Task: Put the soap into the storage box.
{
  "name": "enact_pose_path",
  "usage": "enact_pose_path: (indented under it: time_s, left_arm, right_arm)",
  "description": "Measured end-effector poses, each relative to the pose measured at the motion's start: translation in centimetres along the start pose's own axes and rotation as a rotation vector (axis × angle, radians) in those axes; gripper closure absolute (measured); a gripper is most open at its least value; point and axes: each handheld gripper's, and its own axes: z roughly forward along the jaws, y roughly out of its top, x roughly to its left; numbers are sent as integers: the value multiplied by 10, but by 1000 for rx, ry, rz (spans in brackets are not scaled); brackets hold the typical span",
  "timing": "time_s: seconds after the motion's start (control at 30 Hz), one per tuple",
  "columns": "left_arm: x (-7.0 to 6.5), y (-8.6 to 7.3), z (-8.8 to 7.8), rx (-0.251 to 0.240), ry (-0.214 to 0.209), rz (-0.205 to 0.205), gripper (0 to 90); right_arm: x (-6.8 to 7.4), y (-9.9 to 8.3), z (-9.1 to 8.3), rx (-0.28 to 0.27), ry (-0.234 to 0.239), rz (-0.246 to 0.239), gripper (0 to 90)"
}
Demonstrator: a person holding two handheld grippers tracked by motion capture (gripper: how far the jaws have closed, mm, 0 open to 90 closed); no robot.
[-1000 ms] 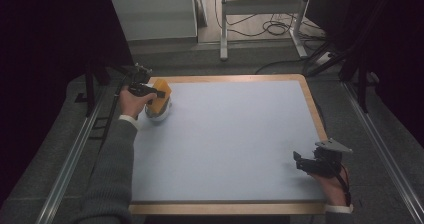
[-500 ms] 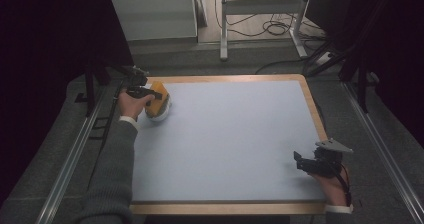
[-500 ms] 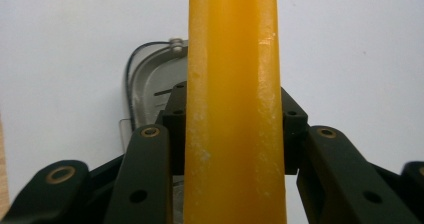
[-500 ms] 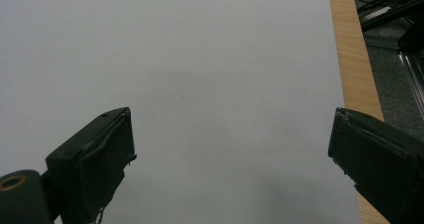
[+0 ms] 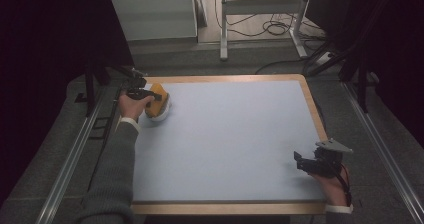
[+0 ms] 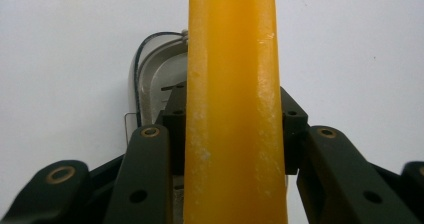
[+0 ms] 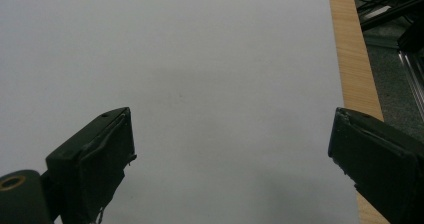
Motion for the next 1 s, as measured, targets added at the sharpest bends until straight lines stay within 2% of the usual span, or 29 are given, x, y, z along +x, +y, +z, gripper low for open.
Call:
enact_pose_path:
  time_s: [0.17, 0.43, 0.53, 0.6, 0.77, 0.87, 1.0]
  left_arm:
    - [3, -1, 4, 11, -1, -19, 608]
    - [4, -2, 7, -9, -8, -28, 586]
    - [3, -2, 6, -7, -5, -20, 509]
    - [4, -3, 5, 2, 10, -13, 489]
    - [6, -4, 3, 11, 11, -4, 371]
    - [5, -4, -4, -11, 43, 4, 302]
    - [5, -4, -11, -28, 63, 10, 239]
  right_arm:
    - [1, 0, 0, 0, 1, -1, 46]
    - [0, 0, 0, 1, 0, -1, 46]
    - [1, 0, 1, 0, -1, -3, 46]
    - [1, 0, 1, 0, -1, -2, 46]
    - [1, 0, 0, 1, -1, -1, 46]
    - [1, 0, 1, 4, 1, -5, 46]
    - [2, 0, 2, 4, 0, -7, 46]
